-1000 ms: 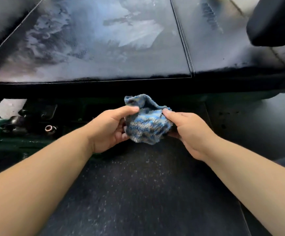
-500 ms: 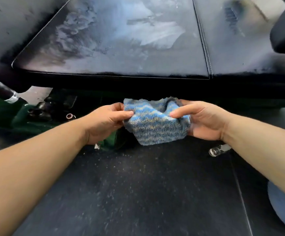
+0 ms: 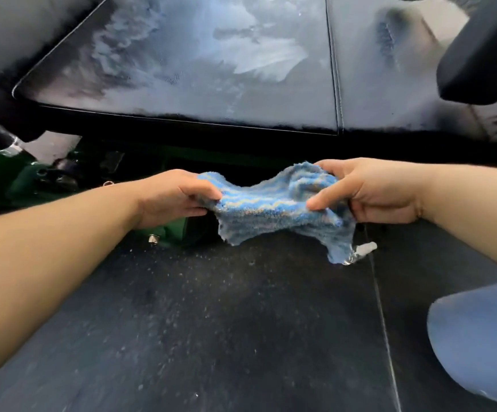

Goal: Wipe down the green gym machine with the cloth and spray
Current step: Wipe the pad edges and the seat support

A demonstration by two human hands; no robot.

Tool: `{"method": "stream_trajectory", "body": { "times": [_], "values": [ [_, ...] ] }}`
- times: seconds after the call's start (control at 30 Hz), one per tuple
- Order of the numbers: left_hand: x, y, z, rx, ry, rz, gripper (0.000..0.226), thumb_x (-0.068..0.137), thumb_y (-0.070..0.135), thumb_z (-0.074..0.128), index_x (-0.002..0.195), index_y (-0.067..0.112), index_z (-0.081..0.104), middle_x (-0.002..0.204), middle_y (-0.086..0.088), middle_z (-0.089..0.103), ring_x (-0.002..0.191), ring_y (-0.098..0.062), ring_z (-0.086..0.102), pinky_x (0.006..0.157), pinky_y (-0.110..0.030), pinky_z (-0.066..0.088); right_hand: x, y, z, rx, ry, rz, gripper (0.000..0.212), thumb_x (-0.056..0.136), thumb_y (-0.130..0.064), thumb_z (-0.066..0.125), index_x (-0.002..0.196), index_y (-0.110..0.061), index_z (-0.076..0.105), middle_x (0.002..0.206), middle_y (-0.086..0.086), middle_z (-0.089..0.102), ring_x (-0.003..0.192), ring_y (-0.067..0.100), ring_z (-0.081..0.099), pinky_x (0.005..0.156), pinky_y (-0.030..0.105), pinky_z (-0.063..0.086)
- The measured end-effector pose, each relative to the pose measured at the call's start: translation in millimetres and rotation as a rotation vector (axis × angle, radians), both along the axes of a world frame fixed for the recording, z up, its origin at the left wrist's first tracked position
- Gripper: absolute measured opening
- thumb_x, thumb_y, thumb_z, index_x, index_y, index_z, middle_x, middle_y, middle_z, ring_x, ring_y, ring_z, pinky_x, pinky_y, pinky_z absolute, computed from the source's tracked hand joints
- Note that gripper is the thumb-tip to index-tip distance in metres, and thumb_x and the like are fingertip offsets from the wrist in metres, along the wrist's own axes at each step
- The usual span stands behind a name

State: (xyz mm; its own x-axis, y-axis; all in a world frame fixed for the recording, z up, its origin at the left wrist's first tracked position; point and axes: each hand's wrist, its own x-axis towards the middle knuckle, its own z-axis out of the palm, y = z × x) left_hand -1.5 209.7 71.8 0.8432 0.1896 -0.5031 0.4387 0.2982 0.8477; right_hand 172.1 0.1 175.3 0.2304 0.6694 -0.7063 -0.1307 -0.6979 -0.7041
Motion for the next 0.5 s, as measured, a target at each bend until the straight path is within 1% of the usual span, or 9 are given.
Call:
{"method": "stream_trajectory", "body": {
  "times": [0.07, 0.13, 0.2, 0.27, 0.33, 0.4, 0.43, 0.47, 0.5],
  "values": [
    [5, -5, 4, -0.053, -0.063, 0.085, 0.036, 0.068, 0.016, 0.075, 0.102, 0.007, 0.064, 0.1, -0.009, 0.069, 0.089, -0.014, 0.065, 0.085, -0.028, 0.055, 2, -10, 0, 0.065, 0.015, -0.098, 0.061, 0.073, 0.011, 0.061, 0.128, -0.016, 0.054, 0.116, 0.017, 0.068, 0.094, 0.027, 0.07, 0.079, 0.038, 0.058],
    [11, -14, 13, -0.054, -0.055, 0.151, 0.007, 0.089, 0.014, 0.06, 0.096, 0.013, 0.062, 0.089, -0.006, 0.069, 0.073, -0.012, 0.066, 0.065, -0.027, 0.058, 5, -20, -4, 0.101, 0.012, -0.222, 0.067, 0.079, 0.017, 0.057, 0.132, -0.024, 0.049, 0.112, 0.023, 0.069, 0.089, 0.029, 0.071, 0.073, 0.037, 0.059],
    [17, -20, 17, 0.071, 0.054, 0.181, 0.005, 0.096, 0.018, 0.054, 0.1, 0.018, 0.058, 0.087, -0.004, 0.066, 0.063, -0.01, 0.065, 0.049, -0.027, 0.054, 6, -30, -11, 0.133, -0.063, -0.312, 0.066, 0.086, 0.01, 0.058, 0.133, -0.034, 0.046, 0.105, 0.022, 0.07, 0.085, 0.025, 0.072, 0.07, 0.033, 0.061],
    [23, -25, 19, 0.164, 0.149, 0.209, 0.022, 0.097, 0.026, 0.054, 0.117, 0.02, 0.052, 0.093, -0.003, 0.063, 0.062, -0.009, 0.063, 0.044, -0.024, 0.05, 6, -41, -18, 0.163, -0.166, -0.385, 0.052, 0.092, 0.001, 0.057, 0.13, -0.035, 0.051, 0.102, 0.017, 0.07, 0.082, 0.02, 0.071, 0.069, 0.03, 0.059],
    [31, -32, 25, 0.049, 0.233, 0.142, 0.04, 0.09, 0.043, 0.061, 0.121, 0.019, 0.051, 0.09, -0.004, 0.064, 0.063, -0.011, 0.064, 0.05, -0.026, 0.054, 7, -54, -22, 0.222, -0.094, -0.443, 0.046, 0.09, 0.004, 0.057, 0.122, -0.029, 0.058, 0.104, 0.017, 0.07, 0.088, 0.022, 0.071, 0.08, 0.032, 0.056],
    [34, -40, 34, -0.106, 0.294, -0.11, 0.064, 0.07, 0.055, 0.076, 0.117, 0.017, 0.054, 0.096, -0.007, 0.065, 0.071, -0.015, 0.065, 0.065, -0.028, 0.057, 6, -65, -26, 0.237, -0.01, -0.42, 0.053, 0.081, 0.016, 0.058, 0.118, -0.022, 0.062, 0.107, 0.02, 0.069, 0.099, 0.028, 0.07, 0.093, 0.035, 0.051],
    [36, -43, 38, -0.086, 0.324, -0.258, 0.074, 0.062, 0.049, 0.083, 0.123, 0.022, 0.051, 0.105, -0.004, 0.065, 0.074, -0.014, 0.063, 0.065, -0.026, 0.056, 7, -69, -28, 0.219, -0.035, -0.391, 0.053, 0.078, 0.02, 0.056, 0.113, -0.018, 0.065, 0.108, 0.021, 0.068, 0.101, 0.03, 0.068, 0.096, 0.036, 0.05],
    [39, -45, 40, -0.012, 0.366, -0.386, 0.082, 0.061, 0.037, 0.085, 0.132, 0.032, 0.043, 0.112, 0.001, 0.065, 0.072, -0.012, 0.061, 0.058, -0.024, 0.051, 11, -74, -31, 0.199, -0.098, -0.381, 0.049, 0.078, 0.022, 0.055, 0.107, -0.016, 0.067, 0.108, 0.022, 0.067, 0.099, 0.03, 0.068, 0.096, 0.038, 0.05],
    [42, -46, 41, 0.068, 0.406, -0.471, 0.09, 0.064, 0.023, 0.084, 0.138, 0.039, 0.035, 0.111, 0.003, 0.065, 0.065, -0.009, 0.057, 0.052, -0.021, 0.043, 15, -76, -35, 0.185, -0.181, -0.384, 0.044, 0.08, 0.021, 0.054, 0.101, -0.015, 0.069, 0.105, 0.022, 0.068, 0.095, 0.03, 0.067, 0.093, 0.039, 0.052]
  ]
}}
